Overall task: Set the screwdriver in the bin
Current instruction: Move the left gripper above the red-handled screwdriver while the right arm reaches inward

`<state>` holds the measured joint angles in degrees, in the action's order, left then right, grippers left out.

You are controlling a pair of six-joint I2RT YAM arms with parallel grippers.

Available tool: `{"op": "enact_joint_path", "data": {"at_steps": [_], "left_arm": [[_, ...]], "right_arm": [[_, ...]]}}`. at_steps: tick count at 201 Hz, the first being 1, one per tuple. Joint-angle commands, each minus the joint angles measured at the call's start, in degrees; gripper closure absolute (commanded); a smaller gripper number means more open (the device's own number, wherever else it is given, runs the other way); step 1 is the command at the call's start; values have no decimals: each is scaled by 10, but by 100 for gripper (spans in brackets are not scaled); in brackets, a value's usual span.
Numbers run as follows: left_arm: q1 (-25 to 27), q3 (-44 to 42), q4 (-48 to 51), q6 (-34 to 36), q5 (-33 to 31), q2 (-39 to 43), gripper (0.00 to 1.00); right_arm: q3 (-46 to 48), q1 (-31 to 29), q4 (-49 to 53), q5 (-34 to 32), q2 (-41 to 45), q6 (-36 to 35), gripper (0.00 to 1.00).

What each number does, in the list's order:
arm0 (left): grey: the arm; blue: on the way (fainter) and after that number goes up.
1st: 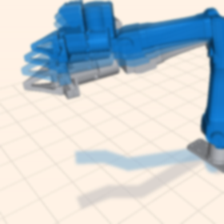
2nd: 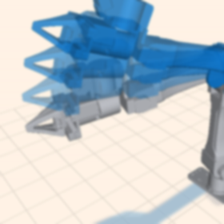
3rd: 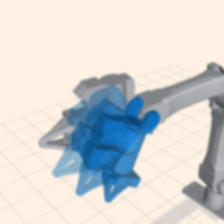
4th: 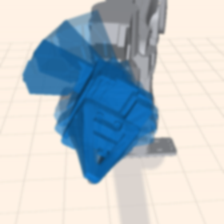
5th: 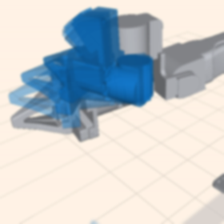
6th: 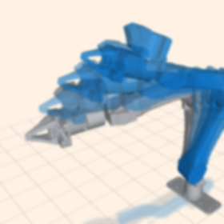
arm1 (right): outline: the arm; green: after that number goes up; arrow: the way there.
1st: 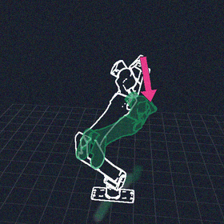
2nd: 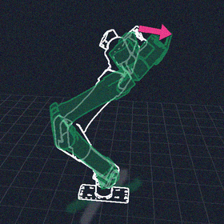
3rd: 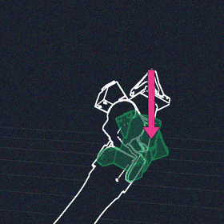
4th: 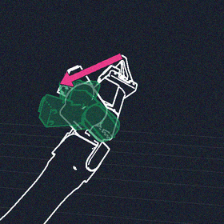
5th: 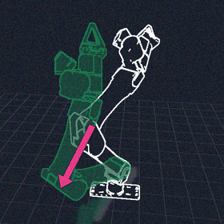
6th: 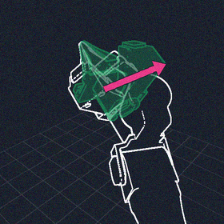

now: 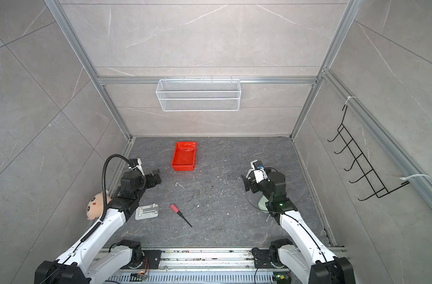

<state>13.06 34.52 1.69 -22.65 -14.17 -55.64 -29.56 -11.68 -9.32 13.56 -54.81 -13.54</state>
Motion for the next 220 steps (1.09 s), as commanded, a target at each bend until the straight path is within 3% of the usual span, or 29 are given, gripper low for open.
{"op": "enact_joint_path", "data": {"at_steps": [1, 32, 51, 118, 140, 182, 220], "left_arm": [[54, 46, 95, -107, -71, -16, 0], [120, 110, 195, -211, -96, -55, 0], [140, 140, 255, -269, -89, -75, 0], [153, 151, 268, -443, 30, -146, 0], [159, 170, 320, -507, 62, -179, 0], [166, 190, 384, -532, 118, -211, 0], [166, 188, 419, -563, 124, -220, 2]], "right_arm": [[-35, -35, 97, 48, 11, -70, 1], [-76, -103, 187, 88, 6, -145, 1], [-93, -138, 205, 90, 2, -151, 1], [-142, -225, 243, 109, -18, -173, 1], [-148, -255, 239, 104, -19, -175, 1], [-155, -296, 228, 79, -27, -160, 1], [-157, -312, 211, 64, -35, -156, 1]]}}
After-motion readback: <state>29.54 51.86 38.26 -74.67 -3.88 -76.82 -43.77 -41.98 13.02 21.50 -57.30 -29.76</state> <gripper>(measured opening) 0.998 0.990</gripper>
